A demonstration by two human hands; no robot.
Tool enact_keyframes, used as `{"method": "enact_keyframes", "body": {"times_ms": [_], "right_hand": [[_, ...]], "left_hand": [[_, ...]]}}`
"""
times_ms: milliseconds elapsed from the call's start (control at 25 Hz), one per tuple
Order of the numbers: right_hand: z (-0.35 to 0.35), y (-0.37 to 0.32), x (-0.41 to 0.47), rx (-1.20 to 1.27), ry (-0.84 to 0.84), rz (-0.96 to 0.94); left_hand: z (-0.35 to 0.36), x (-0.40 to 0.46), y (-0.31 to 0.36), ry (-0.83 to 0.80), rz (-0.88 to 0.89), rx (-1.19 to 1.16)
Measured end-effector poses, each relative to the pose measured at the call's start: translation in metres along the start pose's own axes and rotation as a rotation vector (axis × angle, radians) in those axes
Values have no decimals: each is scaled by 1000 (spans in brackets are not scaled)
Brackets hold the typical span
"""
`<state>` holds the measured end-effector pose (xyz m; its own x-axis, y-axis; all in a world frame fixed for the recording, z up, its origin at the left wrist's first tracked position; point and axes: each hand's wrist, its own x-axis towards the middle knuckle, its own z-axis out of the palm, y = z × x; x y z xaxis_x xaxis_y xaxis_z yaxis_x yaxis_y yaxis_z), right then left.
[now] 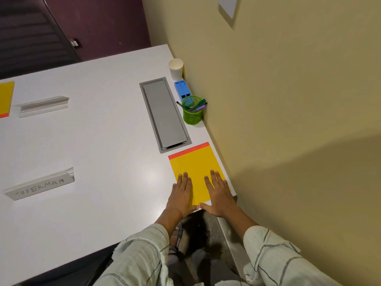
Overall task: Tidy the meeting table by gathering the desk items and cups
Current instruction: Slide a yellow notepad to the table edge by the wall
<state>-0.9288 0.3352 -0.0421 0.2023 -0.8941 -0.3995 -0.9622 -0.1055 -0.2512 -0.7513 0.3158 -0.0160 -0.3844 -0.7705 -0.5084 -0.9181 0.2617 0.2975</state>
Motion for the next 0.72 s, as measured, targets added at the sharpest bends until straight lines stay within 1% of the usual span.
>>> {"method": "enact_keyframes", "body": {"times_ms": [480,600,720], "right_hand": [[5,2,0,-12,-4,5],[-1,2,1,-55,-47,22],[-14,-4,2,-103,-56,-1]], "left_hand": [[4,2,0,22,-9,15],[4,-2,-2,28,4,51],[3,-10,-6,52,-1,73]]}}
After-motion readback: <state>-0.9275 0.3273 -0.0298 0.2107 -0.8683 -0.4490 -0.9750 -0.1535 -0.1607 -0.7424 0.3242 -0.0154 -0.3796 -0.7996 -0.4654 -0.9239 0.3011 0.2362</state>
